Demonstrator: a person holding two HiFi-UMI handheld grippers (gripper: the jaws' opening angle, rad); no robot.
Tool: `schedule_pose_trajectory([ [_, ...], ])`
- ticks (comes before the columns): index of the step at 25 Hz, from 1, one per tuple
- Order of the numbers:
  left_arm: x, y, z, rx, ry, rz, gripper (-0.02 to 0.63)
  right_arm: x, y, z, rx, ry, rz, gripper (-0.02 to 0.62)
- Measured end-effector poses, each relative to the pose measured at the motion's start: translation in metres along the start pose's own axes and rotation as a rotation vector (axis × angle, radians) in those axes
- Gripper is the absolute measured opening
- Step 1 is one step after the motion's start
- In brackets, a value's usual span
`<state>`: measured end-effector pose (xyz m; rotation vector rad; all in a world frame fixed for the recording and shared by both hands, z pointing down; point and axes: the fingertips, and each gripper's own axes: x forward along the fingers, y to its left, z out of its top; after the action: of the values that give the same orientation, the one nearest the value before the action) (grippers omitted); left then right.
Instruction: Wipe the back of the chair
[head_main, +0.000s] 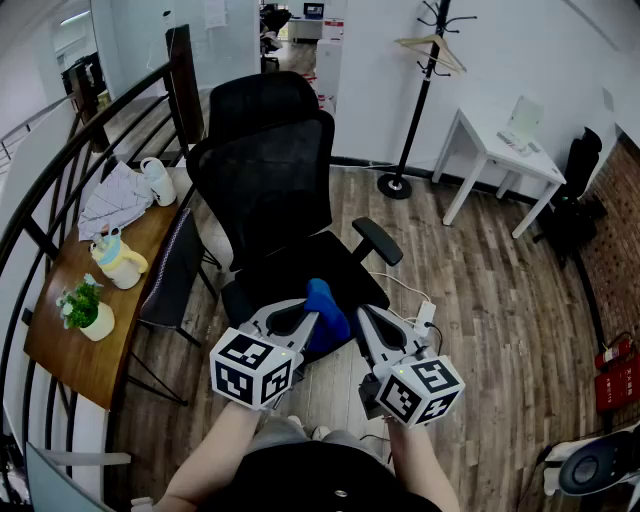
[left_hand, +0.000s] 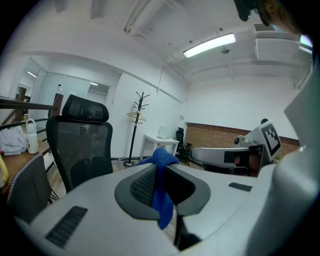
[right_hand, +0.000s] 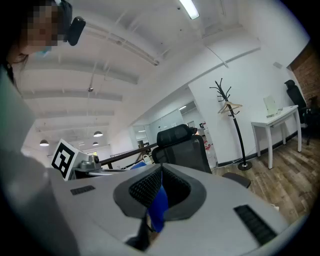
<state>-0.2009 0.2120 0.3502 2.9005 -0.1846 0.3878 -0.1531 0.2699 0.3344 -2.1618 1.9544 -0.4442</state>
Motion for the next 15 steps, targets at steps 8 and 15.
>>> schedule_pose_trajectory([
  [8, -0.0017, -0.0038, -0.0026, 0.008, 0.007, 0.003, 0.038, -0.0057, -0.0051, -0.0080, -0.004, 0.030, -0.008, 0.029],
  [15, 0.0038, -0.0039, -0.0032, 0.015, 0.008, 0.012, 0.038, -0.0090, -0.0110, -0.0072, 0.058, 0.000, 0.015, 0.029],
])
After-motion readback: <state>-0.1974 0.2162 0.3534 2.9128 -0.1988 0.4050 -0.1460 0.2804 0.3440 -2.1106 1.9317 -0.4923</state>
